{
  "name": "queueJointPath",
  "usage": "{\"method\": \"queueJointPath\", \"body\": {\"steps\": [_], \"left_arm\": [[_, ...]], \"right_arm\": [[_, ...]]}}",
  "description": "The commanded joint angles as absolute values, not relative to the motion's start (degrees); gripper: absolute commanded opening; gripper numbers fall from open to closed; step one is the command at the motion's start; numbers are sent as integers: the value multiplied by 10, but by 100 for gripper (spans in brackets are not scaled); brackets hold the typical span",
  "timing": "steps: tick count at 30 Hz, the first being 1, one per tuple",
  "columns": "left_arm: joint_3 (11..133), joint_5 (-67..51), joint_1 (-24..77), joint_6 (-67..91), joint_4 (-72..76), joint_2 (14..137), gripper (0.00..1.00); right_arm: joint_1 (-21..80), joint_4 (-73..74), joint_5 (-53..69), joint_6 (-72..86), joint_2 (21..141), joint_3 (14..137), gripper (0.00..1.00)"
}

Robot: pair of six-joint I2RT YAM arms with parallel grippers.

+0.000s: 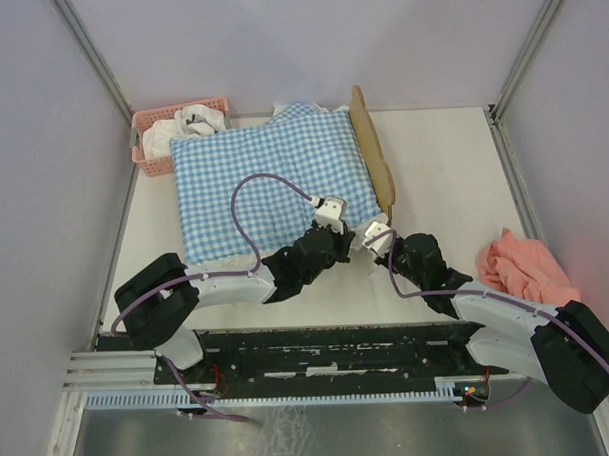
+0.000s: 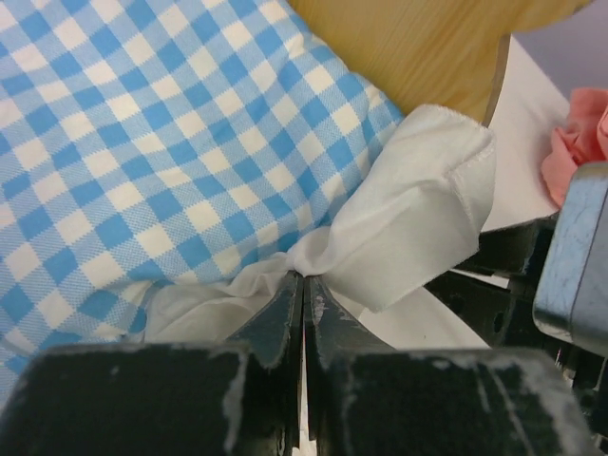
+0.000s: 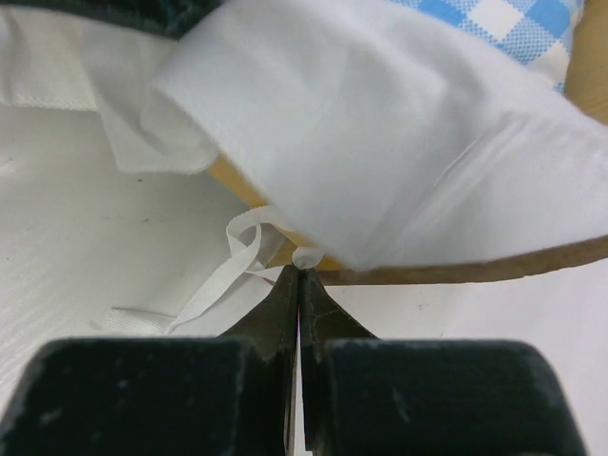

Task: Set up the pet bed
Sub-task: Tie the ropes to the bed frame.

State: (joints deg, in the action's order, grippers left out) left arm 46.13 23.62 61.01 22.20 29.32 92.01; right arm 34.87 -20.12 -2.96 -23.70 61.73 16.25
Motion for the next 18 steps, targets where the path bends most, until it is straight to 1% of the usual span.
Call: {"method": "queueJointPath", "body": {"steps": [1, 5, 7, 11, 15, 18], "left_arm": [[457, 207, 592, 283, 332, 884, 3], [451, 188, 574, 317, 337, 873, 3], [444, 187, 569, 328, 340, 870, 4], [428, 169, 557, 355, 349, 871, 6], [419, 156, 554, 375, 358, 876, 6], [418, 149, 550, 396, 358, 885, 6]], "right_arm": [[351, -236, -25, -242, 602, 162, 2], [352, -254, -27, -245, 603, 159, 2], [352, -267, -50, -233, 604, 157, 2], [352, -239, -67, -217, 606, 175, 2], [352, -218, -95, -196, 589, 183, 2], [352, -213, -94, -194, 589, 195, 2]]}}
